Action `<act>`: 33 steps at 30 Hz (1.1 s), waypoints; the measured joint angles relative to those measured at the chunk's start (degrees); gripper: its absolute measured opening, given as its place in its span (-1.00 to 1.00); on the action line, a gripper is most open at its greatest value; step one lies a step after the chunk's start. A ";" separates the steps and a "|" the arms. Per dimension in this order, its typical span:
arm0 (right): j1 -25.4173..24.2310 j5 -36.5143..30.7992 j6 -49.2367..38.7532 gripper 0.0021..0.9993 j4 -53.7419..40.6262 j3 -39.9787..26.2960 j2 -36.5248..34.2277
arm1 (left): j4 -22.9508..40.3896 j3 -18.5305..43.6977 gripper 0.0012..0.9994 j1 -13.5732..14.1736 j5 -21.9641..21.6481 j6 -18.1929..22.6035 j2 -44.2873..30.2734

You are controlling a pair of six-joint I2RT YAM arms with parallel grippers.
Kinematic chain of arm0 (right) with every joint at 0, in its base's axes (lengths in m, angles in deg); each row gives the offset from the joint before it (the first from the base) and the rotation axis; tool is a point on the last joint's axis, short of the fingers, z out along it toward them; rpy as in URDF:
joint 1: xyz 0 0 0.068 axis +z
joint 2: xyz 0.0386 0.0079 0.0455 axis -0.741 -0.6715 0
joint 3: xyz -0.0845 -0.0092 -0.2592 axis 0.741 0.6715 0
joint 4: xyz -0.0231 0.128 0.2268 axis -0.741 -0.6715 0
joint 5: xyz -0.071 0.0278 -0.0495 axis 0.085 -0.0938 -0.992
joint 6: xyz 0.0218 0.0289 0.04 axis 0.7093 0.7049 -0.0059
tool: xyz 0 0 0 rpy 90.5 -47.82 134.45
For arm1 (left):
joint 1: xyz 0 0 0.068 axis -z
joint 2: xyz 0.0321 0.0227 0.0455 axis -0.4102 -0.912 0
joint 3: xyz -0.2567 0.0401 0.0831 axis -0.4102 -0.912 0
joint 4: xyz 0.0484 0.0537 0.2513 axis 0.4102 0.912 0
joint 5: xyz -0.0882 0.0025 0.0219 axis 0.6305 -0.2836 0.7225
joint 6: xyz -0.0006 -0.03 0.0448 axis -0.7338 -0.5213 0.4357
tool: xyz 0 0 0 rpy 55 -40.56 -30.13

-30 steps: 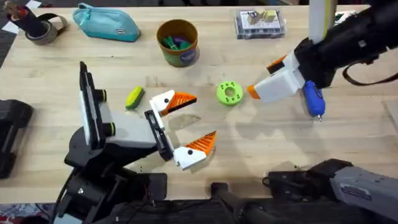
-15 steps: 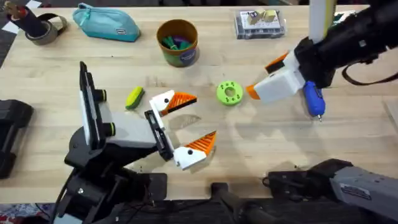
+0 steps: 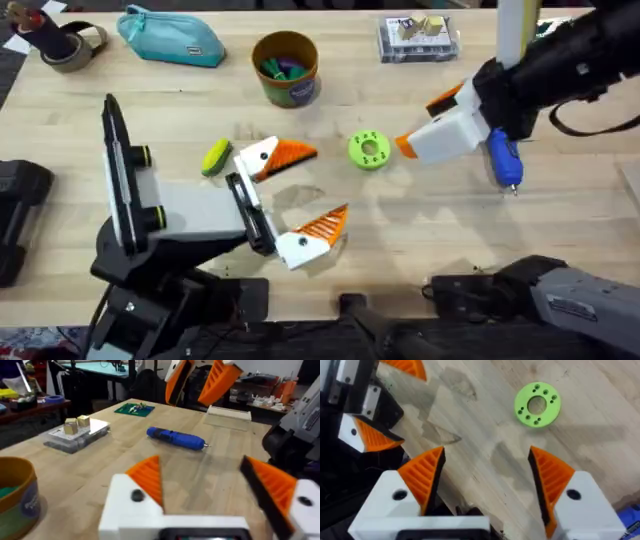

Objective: Pick up the gripper from the table and insert it into the empty holder that is missing its gripper. Then pick up a screw, insert it into the mounting hole, and use the screwdriver to tighten it. Finally, clean up the table by picking up the vegetable and placing it into the bucket.

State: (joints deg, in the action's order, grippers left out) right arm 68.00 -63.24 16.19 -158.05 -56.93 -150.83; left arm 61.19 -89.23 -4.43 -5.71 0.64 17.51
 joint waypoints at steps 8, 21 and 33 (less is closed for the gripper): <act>0.00 -0.01 -0.01 0.98 0.14 0.00 0.00 | 0.23 0.00 -0.94 0.00 -0.01 -0.37 0.00; -0.68 -0.01 0.49 0.98 0.79 0.00 0.00 | 1.90 0.00 -0.99 0.00 -0.01 -0.46 0.00; -14.21 -6.26 7.36 0.98 0.64 0.02 2.58 | 7.26 0.00 -0.99 0.00 0.01 -0.20 0.00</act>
State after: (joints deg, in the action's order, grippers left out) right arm 53.80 -69.50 23.55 -157.41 -56.90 -148.26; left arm 68.46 -89.23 -4.43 -5.70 0.44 17.51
